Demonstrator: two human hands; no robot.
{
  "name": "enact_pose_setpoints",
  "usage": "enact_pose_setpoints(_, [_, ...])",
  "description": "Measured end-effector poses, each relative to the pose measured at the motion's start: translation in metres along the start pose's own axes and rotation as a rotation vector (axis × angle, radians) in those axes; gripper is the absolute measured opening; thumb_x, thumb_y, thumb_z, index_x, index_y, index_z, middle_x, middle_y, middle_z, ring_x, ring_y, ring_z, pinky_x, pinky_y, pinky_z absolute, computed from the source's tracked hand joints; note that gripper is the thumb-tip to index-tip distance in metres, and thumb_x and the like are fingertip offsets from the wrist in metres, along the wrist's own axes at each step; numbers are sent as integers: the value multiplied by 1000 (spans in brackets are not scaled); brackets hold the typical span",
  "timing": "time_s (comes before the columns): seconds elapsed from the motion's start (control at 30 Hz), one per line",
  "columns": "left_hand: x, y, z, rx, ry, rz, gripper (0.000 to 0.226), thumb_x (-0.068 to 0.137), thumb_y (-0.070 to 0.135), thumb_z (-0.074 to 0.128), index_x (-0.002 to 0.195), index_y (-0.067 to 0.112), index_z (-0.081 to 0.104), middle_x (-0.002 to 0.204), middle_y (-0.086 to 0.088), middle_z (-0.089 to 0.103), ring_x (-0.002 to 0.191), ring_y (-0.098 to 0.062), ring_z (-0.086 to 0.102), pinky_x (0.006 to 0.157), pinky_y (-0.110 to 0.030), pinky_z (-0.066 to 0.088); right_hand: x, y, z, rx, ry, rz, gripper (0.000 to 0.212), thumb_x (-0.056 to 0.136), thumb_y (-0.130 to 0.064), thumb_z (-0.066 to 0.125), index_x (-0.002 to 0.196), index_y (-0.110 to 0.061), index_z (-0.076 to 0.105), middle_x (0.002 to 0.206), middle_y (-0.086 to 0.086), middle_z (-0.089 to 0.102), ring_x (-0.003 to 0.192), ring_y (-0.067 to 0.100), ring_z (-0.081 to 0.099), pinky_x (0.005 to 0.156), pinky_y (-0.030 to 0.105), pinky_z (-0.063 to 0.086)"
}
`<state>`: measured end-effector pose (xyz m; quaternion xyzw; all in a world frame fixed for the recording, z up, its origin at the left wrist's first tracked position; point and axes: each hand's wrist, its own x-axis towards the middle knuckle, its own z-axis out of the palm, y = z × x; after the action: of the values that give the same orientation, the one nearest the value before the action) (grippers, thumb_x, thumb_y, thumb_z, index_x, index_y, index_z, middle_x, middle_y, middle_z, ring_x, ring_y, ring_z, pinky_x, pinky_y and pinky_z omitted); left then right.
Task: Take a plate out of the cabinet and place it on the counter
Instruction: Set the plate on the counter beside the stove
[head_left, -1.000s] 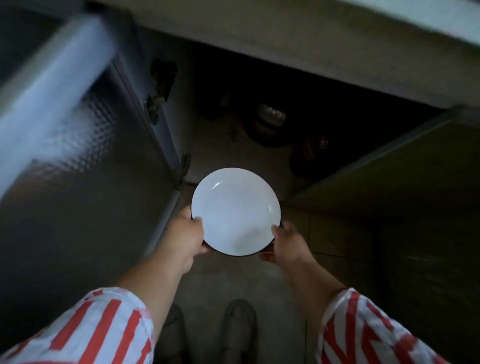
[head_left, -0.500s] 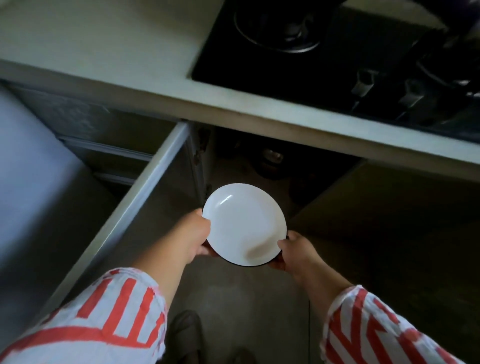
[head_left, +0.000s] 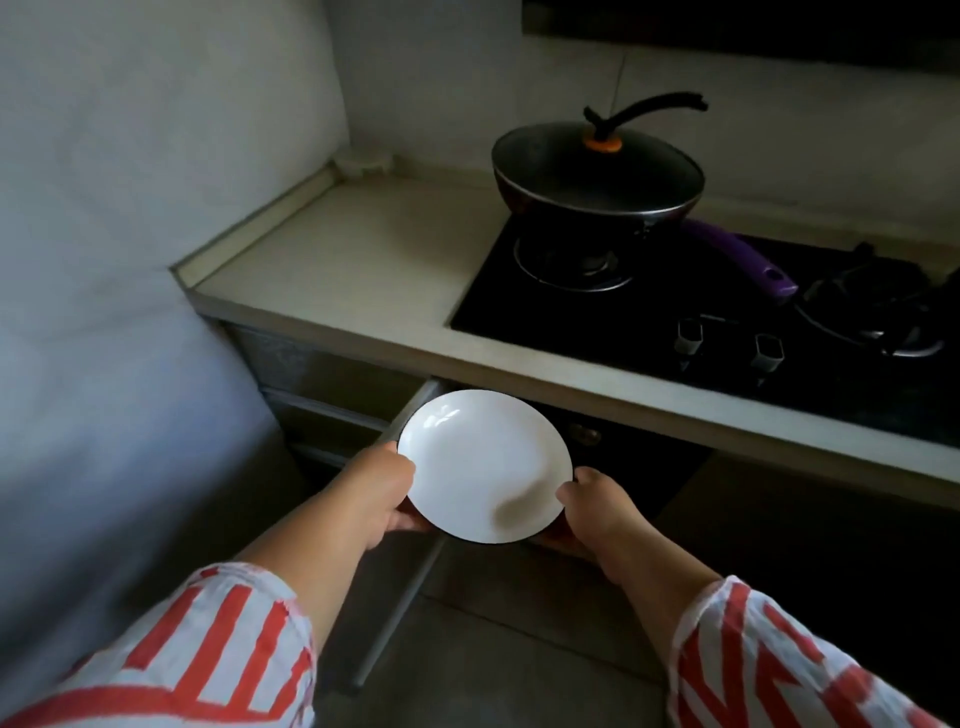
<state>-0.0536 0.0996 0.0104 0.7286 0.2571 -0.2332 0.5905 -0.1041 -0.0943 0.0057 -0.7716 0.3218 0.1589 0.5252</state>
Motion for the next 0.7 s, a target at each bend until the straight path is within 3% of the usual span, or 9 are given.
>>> enact_pose_setpoints(0.07, [2, 23, -12, -14, -14, 60, 37, 93, 7, 39, 126, 17, 54, 119, -12, 60, 99, -31, 61, 55, -39, 56, 2, -25, -1, -42, 14, -57, 30, 96, -12, 36, 121, -8, 53, 78, 0, 49, 65, 11, 48, 45, 22, 34])
enact_pose_setpoints(0.1, [5, 35, -19, -19, -23, 88, 38, 93, 6, 38, 125, 16, 55, 118, -12, 61, 96, -29, 62, 54, -38, 56, 7, -37, 1, -55, 23, -88, 29, 96, -12, 36, 119, -7, 54, 78, 0, 49, 65, 12, 48, 47, 24, 34])
enact_pose_setpoints(0.2, [22, 68, -39, -58, -26, 143, 38, 91, 4, 34, 120, 13, 58, 108, -11, 65, 90, -29, 65, 57, -40, 57, 23, -75, 17, -14, 41, -151, 31, 92, -14, 37, 118, -9, 54, 87, 4, 57, 83, 25, 62, 69, 40, 56])
enact_pose_setpoints(0.27, [39, 88, -52, -85, -25, 168, 34, 92, 3, 33, 113, 12, 58, 100, -8, 65, 84, -27, 65, 50, -37, 56, 38, -103, 28, 39, 37, -169, 25, 93, -13, 37, 113, -12, 52, 90, 6, 59, 89, 32, 66, 80, 46, 59])
enact_pose_setpoints(0.37, [75, 117, -70, -131, -14, 201, 33, 92, 2, 34, 115, 14, 54, 111, -9, 62, 93, -29, 62, 54, -39, 55, 63, -145, 47, 49, 47, -189, 16, 95, -12, 35, 105, -18, 46, 82, 7, 57, 75, 27, 67, 76, 41, 61])
enact_pose_setpoints(0.47, [113, 139, -85, -177, 8, 203, 33, 90, 1, 36, 116, 12, 52, 114, -9, 59, 95, -29, 60, 56, -40, 53, 88, -180, 68, 43, 58, -158, 24, 96, -10, 37, 117, -7, 49, 78, 4, 52, 66, 19, 59, 58, 23, 58])
enact_pose_setpoints(0.57, [150, 156, -95, -184, 18, 188, 28, 90, -1, 33, 106, 12, 52, 105, -8, 59, 98, -31, 59, 63, -43, 55, 120, -201, 88, 54, 51, -137, 32, 95, -11, 40, 126, -6, 49, 84, 5, 54, 73, 21, 60, 69, 35, 60])
enact_pose_setpoints(0.7, [194, 171, -102, -139, 23, 203, 32, 89, -2, 35, 106, 17, 53, 105, -7, 59, 96, -28, 58, 77, -46, 54, 157, -222, 111, 28, 93, -76, 16, 96, -8, 43, 110, -5, 50, 95, 9, 55, 66, 15, 51, 70, 31, 51])
